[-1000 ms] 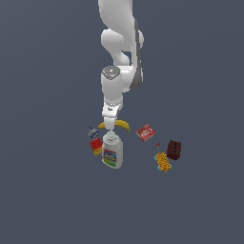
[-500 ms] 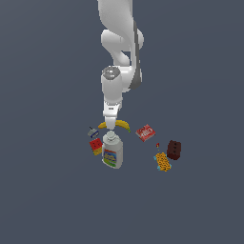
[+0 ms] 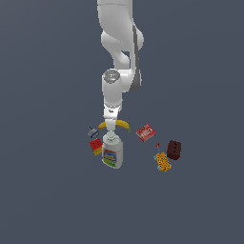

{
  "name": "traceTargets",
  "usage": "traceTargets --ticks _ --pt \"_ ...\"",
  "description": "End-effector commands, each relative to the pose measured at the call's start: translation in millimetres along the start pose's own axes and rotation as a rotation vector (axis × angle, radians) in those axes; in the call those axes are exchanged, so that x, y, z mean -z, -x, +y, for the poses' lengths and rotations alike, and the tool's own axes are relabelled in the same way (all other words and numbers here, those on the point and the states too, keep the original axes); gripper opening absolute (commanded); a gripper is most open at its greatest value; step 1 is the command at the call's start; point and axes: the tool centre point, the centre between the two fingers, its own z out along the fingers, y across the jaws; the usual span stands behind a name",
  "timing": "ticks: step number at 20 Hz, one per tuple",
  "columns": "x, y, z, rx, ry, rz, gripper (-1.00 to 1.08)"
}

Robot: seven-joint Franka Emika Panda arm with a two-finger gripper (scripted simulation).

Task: Pick up a designated object from a clutter of objects.

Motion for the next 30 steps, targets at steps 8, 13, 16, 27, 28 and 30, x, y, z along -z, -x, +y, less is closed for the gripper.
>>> traceTargets --ticks 8,13,16,27,28,30 --pt "-32.0 0.1 -0.8 0.002 0.0 0.0 1.0" --pt "-36.0 0.0 -0.3 0.003 0.0 0.0 1.0" --pt "-35.4 0.0 0.0 0.003 0.0 0.0 -1.0" --pt "-35.7 -0.3 -1.2 0.004 -0.003 0.0 -1.0" --pt "-35.1 0.0 -1.1 0.004 -0.003 0.0 -1.0" --pt "-32.8 1.1 -0.8 0.004 -0.003 0.0 -1.0"
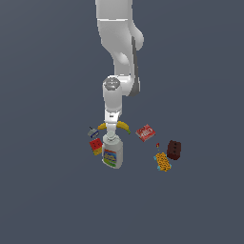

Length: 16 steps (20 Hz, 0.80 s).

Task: Pick up a designated object from a clutter of objects.

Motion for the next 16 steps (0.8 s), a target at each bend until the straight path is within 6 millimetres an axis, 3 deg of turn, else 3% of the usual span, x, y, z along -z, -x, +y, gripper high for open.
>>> traceTargets --ticks 1,8,16 --pt "3.6 1.6 1.2 0.0 0.002 0.0 -1.0" --pt "27.0 12.4 4.4 0.0 0.002 0.0 -1.0" --pt "77.6 35.5 11.6 -0.001 0.002 0.001 -1.0"
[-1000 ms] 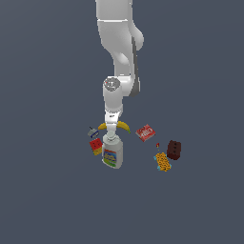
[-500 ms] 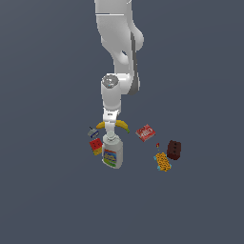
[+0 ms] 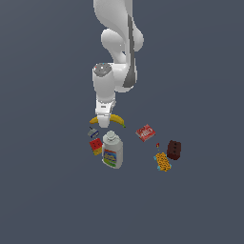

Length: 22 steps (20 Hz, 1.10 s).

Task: Pick up a designated object from a clutter of objects.

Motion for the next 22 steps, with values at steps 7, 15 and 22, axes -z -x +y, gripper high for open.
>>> traceTargets --ticks 7,15,22 --pt "68.4 30.7 10.3 0.0 0.002 0.001 -1.0" --pt "135.2 61.2 20.9 -0.001 0.003 0.001 -1.0" --pt "196.1 89.2 31.8 -0.001 0.003 0.001 -1.0"
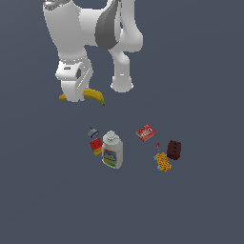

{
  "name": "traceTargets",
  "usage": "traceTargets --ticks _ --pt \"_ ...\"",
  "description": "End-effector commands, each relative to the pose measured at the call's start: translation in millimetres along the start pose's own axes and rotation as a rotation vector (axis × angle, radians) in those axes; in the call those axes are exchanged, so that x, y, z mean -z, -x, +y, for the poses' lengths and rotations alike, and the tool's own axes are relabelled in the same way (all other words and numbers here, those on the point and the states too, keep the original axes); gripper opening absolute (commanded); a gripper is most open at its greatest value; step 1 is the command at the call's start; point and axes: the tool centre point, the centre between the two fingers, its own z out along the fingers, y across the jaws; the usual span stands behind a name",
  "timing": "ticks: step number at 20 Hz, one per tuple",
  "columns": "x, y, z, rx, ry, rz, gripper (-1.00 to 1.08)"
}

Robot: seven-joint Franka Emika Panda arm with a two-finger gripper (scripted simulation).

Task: Pick up a designated object from a clutter of objects.

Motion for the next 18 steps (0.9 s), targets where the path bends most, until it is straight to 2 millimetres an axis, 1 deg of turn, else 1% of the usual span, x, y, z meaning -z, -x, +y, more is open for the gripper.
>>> traceTargets --ticks 1,5,9,14,18 --pt "21.6 9.6 3.9 0.0 0.001 0.0 -1.0" --pt "48.6 22.1 9.8 0.0 0.001 -0.001 -1.0" --pt "68.3 31.1 14.6 0.0 0.001 -0.001 -1.0" --pt "82.0 37.4 18.7 0.001 0.002 -0.001 -1.0" --pt "85.0 39.0 19.8 0.001 0.002 -0.001 -1.0"
